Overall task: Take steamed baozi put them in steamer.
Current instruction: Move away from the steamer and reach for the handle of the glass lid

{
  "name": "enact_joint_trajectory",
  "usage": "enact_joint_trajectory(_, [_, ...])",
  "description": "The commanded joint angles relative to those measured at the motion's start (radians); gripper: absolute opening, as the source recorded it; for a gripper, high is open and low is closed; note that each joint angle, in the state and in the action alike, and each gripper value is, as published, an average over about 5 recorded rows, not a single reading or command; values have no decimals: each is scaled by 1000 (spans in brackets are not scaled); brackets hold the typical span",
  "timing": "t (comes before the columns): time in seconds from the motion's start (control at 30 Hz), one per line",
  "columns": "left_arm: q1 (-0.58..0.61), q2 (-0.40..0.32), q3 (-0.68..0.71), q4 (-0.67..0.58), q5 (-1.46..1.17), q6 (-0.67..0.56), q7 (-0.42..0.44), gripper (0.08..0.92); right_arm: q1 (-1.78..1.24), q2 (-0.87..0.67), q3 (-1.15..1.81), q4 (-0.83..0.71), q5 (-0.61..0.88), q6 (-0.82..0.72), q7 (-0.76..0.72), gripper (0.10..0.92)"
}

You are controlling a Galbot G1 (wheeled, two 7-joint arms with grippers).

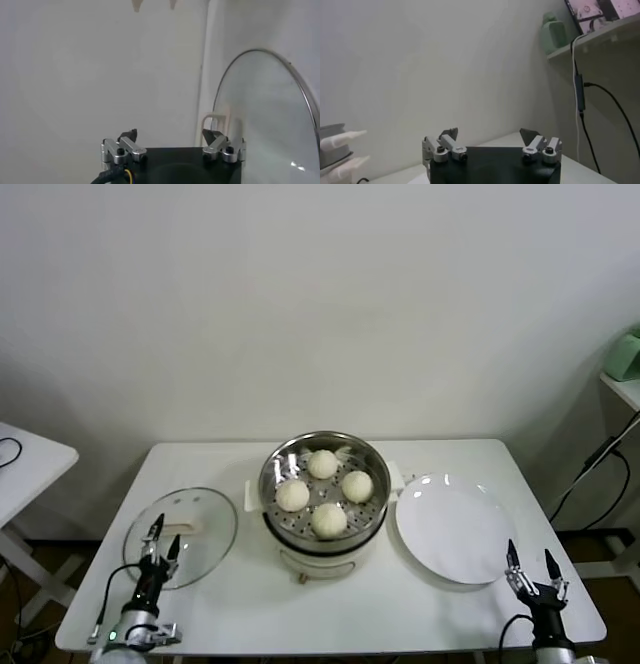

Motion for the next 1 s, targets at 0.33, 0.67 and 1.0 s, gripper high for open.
enact_joint_trajectory(0.33, [-115, 36, 16, 130, 27, 25, 37, 823, 3, 10, 4, -2, 2, 5, -3, 823])
enact_joint_trajectory(0.67, [-162, 42, 22, 163, 34, 23, 33, 823, 0, 10, 7, -7, 1, 9, -3, 823])
enact_joint_trajectory(1.0, [-170, 46, 22, 171, 41, 9, 12, 755, -1, 18, 8, -5, -3, 8, -3, 823])
